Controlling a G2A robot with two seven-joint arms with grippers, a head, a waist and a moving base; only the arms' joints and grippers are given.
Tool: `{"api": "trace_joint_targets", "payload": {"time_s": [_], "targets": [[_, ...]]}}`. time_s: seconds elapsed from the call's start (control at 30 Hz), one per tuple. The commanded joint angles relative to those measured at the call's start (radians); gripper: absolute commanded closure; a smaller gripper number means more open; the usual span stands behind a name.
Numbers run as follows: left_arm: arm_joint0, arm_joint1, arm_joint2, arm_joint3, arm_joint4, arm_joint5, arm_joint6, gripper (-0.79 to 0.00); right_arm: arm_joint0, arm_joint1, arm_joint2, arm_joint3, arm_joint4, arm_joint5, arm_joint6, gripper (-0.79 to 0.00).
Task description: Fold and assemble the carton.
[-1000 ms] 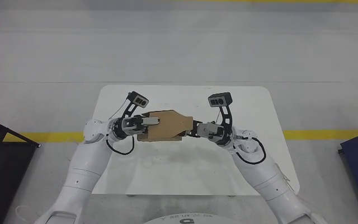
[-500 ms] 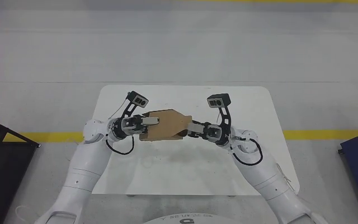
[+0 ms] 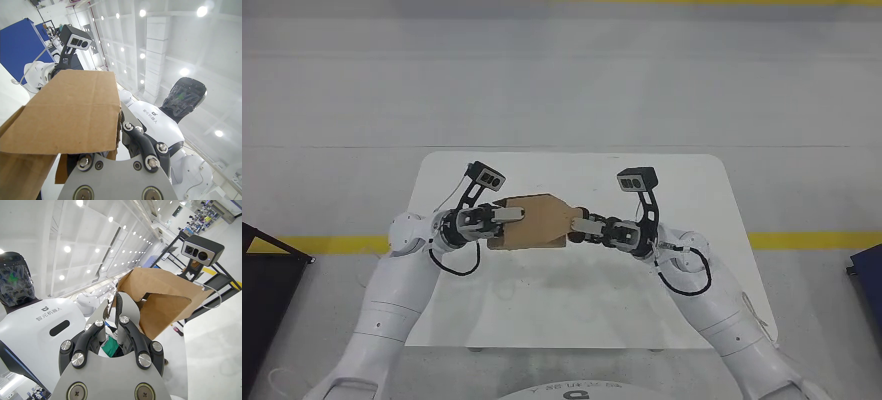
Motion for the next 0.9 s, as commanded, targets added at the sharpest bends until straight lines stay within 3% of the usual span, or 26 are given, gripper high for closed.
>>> {"api": "trace_joint_targets", "payload": {"time_s": [0.0,0.23,0.4,0.6,0.87], "targets": [[0.001,0.001,-0.003,-0.002,-0.001,0.0,0.0,0.0,-0.006,0.003,0.011,-0.01,-0.054,0.001,-0.017,-0.077],[0.004,0.002,-0.003,-0.01,0.006,0.0,0.0,0.0,-0.039,0.011,0.043,-0.065,-0.237,0.011,-0.113,-0.237],[0.005,0.003,-0.001,-0.014,0.027,-0.001,0.001,0.0,-0.056,0.015,0.047,-0.088,-0.269,0.01,-0.142,-0.345],[0.007,0.003,0.001,-0.02,0.037,-0.006,0.006,0.0,-0.066,0.02,0.06,-0.102,-0.337,0.01,-0.174,-0.388],[0.008,0.002,0.003,-0.022,0.034,-0.005,0.005,0.0,-0.092,0.027,0.076,-0.151,-0.571,0.057,-0.28,-0.539]]}}
